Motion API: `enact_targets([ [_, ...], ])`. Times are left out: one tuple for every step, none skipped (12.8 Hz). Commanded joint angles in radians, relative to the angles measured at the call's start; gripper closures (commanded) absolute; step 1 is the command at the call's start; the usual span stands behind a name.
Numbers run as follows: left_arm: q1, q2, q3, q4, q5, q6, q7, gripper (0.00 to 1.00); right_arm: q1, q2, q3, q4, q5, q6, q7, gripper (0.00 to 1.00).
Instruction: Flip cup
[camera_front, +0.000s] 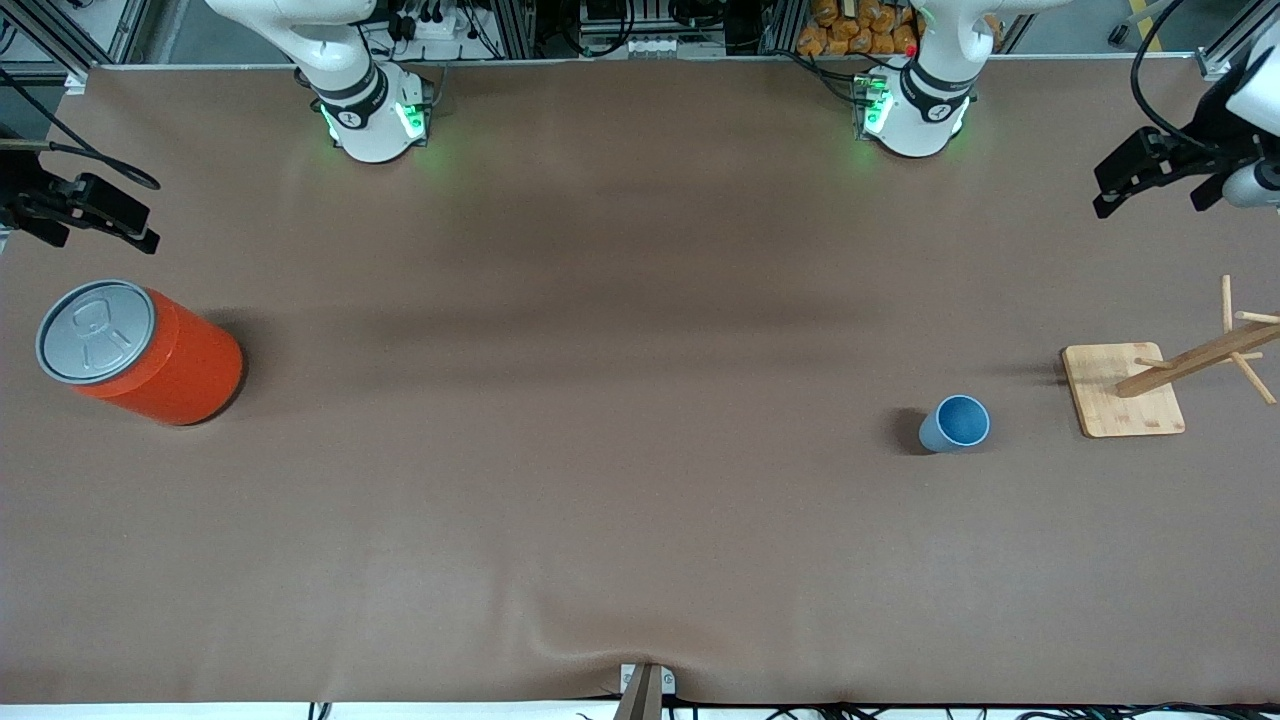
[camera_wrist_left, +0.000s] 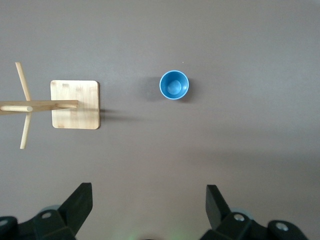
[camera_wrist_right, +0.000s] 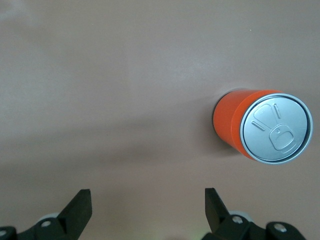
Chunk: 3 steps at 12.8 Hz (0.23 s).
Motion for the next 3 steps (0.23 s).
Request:
enact_targets([
  [-0.017, -0.008, 0.006, 0.002, -0.006, -0.002, -0.008, 0.00, -0.012, 0.001, 0.008, 0.013, -0.001, -0.013, -0.005, 0.00],
  [-0.017, -0.007, 0.006, 0.004, -0.006, -0.004, -0.005, 0.00, -0.010, 0.001, 0.008, 0.011, -0.001, -0.013, -0.005, 0.00],
  [-0.019, -0.007, 0.004, 0.007, 0.000, -0.005, -0.005, 0.00, -0.010, 0.001, 0.008, 0.011, -0.001, -0.013, -0.005, 0.00],
])
